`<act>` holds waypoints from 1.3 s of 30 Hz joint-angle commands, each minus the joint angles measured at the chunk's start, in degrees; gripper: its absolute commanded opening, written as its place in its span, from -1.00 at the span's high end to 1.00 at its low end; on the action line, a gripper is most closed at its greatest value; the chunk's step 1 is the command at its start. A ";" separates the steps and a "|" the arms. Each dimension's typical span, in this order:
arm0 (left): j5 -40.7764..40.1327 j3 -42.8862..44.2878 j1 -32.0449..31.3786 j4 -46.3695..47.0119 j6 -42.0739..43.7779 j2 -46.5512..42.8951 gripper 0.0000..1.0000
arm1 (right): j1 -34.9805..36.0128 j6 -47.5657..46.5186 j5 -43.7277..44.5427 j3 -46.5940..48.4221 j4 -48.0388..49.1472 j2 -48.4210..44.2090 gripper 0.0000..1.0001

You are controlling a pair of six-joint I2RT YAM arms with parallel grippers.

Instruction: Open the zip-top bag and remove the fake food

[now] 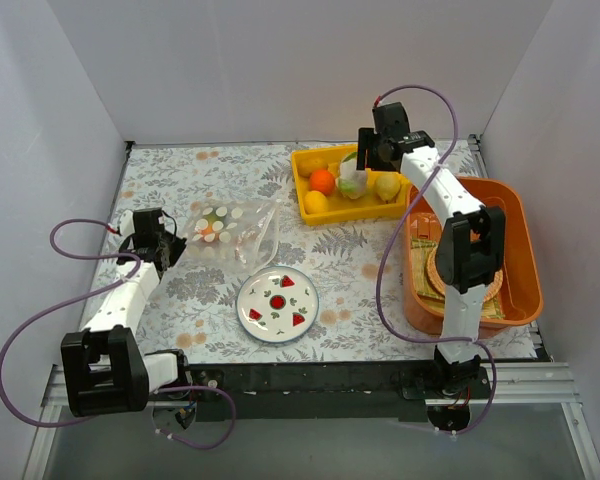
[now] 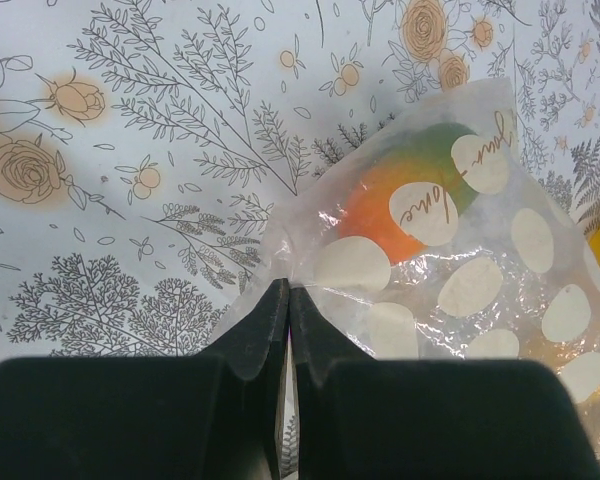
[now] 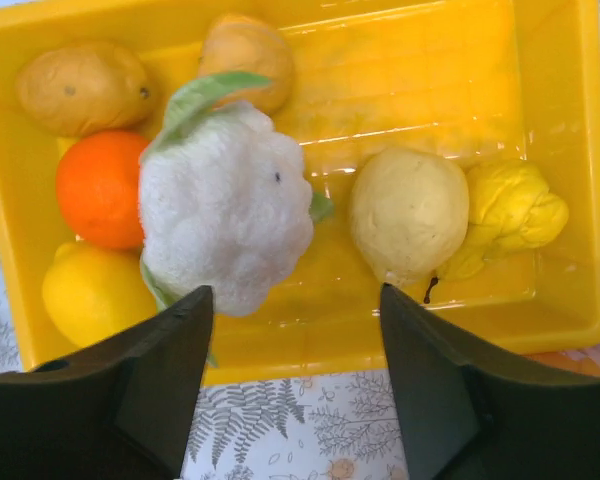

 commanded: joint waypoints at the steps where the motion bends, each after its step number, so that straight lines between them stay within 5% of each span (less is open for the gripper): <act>1: -0.39 2.64 0.32 -2.97 1.59 -2.99 0.94 | 3.20 2.30 -6.50 -7.91 6.04 -10.69 -0.24; 5: -1.08 4.57 0.41 -5.34 2.73 -5.36 0.48 | 6.80 6.35 -14.94 -20.39 15.11 -19.48 0.13; 9: -2.14 7.12 0.32 -7.72 4.13 -8.00 0.35 | 12.59 11.52 -20.56 -28.84 23.81 -22.66 0.29; 22: 7.00 14.86 0.24 -0.17 3.79 6.84 0.75 | 22.45 24.27 -30.68 -30.79 40.43 -9.67 0.44; 39: 8.05 11.79 0.24 9.94 2.20 22.49 0.91 | 23.69 31.49 -31.48 -22.26 45.09 3.79 0.53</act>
